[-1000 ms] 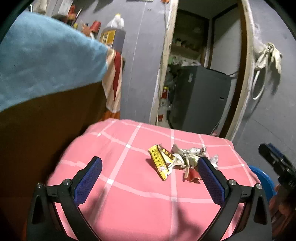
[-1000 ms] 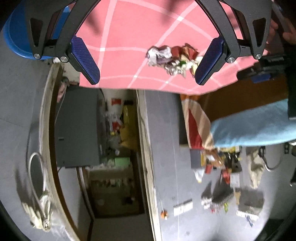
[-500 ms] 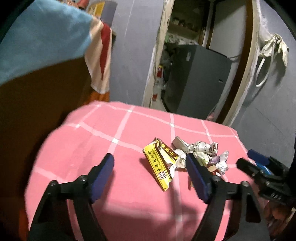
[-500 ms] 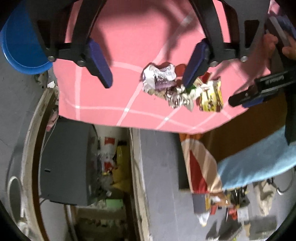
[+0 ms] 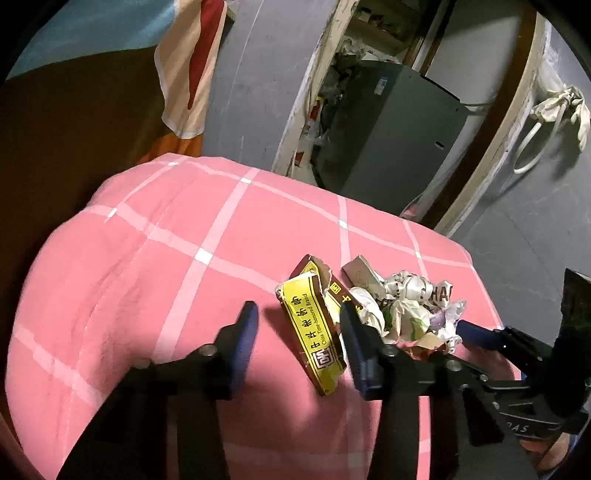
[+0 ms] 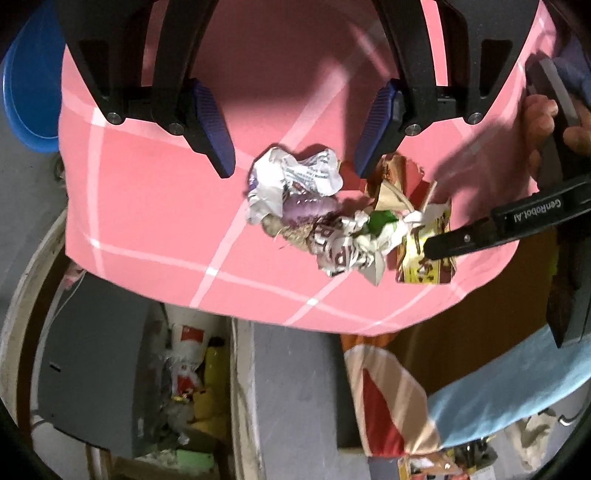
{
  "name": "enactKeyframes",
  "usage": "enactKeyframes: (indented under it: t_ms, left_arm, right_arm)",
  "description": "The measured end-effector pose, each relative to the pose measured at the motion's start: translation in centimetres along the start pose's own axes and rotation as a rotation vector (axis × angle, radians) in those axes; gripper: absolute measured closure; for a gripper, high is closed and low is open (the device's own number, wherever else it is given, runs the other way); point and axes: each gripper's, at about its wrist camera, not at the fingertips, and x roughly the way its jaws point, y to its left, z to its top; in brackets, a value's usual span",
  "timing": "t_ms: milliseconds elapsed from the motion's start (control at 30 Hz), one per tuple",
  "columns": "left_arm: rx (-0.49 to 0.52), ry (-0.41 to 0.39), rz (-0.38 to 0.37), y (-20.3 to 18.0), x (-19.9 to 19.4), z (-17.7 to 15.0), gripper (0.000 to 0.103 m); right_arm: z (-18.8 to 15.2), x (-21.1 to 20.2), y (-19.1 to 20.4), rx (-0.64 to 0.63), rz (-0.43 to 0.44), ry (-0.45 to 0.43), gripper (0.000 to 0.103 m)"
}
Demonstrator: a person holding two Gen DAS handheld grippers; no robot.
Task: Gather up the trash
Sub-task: 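Grasp the yellow ruler-printed wrapper with the left tool while the right tool grasps a silver wrapper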
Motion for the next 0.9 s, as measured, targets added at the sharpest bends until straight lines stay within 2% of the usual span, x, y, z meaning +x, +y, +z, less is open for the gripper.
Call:
enactKeyframes:
  t_ms: [100, 133, 467, 633, 900]
  left_arm:
    - [-0.002, 0.002, -0.007, -0.1, 0.0, 0.0, 0.074]
    - [-0.002, 0.001, -0.009, -0.2, -0.1, 0.0, 0.076]
    - [-0.011, -0.019, -0.005, -0.7, -0.7, -0.5, 0.079]
    - [-0.014, -0.039, -0.001, -1.0, -1.6, -1.3, 0.080]
    - [0.015, -0.077, 0.012, -1.9, -3.4, -2.6, 0.083]
  right_arm:
    - [0.1, 0.1, -0.1, 0.005, 0.008, 0.007, 0.043]
    - [0.0, 0.1, -0.2, 0.012, 0.013, 0.005, 0.048]
    - [0.1, 0.1, -0.9, 0.053, 0.033, -0.014, 0.079]
    - [-0.3, -0.1, -0.9, 0.056, 0.042, -0.035, 0.085]
    - [-2.2, -1.7, -0.3, 0.056, 0.052, -0.096, 0.085]
